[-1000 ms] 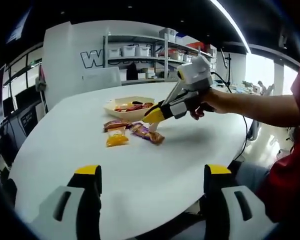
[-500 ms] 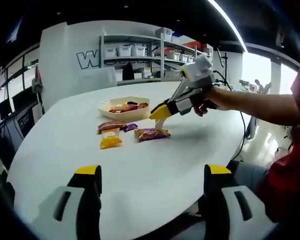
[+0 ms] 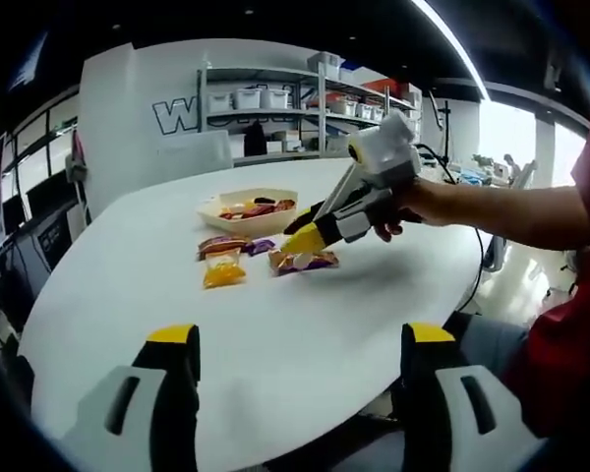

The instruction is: Place the target food into the container with the food tongs after gripping and lifting it, then release it inside without dropping or visibly crushing the food.

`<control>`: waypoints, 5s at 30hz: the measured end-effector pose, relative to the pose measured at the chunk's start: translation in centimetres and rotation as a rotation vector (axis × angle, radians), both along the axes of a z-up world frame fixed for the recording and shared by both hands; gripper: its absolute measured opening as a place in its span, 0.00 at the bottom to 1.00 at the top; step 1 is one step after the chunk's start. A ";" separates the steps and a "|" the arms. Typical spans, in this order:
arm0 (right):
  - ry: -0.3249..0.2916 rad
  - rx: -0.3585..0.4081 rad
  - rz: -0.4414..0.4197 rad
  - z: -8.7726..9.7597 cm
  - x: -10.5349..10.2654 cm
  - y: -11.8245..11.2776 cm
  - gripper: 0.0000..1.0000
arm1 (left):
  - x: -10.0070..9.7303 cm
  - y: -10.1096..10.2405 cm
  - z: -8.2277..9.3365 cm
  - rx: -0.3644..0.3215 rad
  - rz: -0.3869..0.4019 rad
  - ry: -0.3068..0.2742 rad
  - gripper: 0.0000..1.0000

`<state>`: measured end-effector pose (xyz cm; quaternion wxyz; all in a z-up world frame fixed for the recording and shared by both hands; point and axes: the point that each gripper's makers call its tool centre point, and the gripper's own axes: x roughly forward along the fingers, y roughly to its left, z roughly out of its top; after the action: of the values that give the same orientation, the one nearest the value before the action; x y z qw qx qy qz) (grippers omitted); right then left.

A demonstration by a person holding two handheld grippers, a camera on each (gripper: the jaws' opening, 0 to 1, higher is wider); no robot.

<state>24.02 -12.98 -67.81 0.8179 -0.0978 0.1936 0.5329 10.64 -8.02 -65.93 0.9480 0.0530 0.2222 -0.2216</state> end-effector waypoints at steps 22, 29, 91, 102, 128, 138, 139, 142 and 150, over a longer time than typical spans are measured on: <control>0.029 0.062 -0.103 1.8 1.2 -2.1 0.18 | 0.2 -1.3 0.2 -0.006 -0.026 -0.009 0.82; 0.025 0.077 -0.118 2.4 1.5 -2.8 0.18 | 0.2 -1.6 0.3 -0.009 -0.031 -0.014 0.82; -0.058 0.046 -0.183 6.7 8.0 -6.1 0.21 | 0.5 -0.5 -0.7 -0.064 -0.005 0.011 0.85; 0.021 -0.009 -0.209 2.9 7.4 -8.0 0.22 | 0.3 -0.5 -0.8 -0.064 -0.004 0.011 0.85; 0.076 -0.054 -0.262 1.5 6.4 -10.5 0.23 | 0.1 -1.4 -0.3 -0.054 -0.032 0.000 0.83; 0.114 0.003 -0.259 2.0 5.7 -9.8 0.23 | -0.2 -1.5 -0.2 -0.046 -0.034 -0.001 0.83; 0.116 0.004 -0.259 2.0 5.6 -9.7 0.23 | -0.2 -1.5 -0.2 -0.044 -0.034 -0.001 0.83; 0.139 0.010 -0.279 1.4 5.5 -9.4 0.24 | -0.2 -1.4 -0.1 -0.041 -0.035 -0.001 0.83; 0.148 0.011 -0.350 0.8 5.7 -9.7 0.24 | -0.2 -1.4 -0.3 -0.033 -0.039 0.006 0.83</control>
<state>29.70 -22.64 -67.03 0.8821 -0.0188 0.2644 0.3894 10.40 -9.42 -66.18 0.9436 0.0410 0.2202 -0.2438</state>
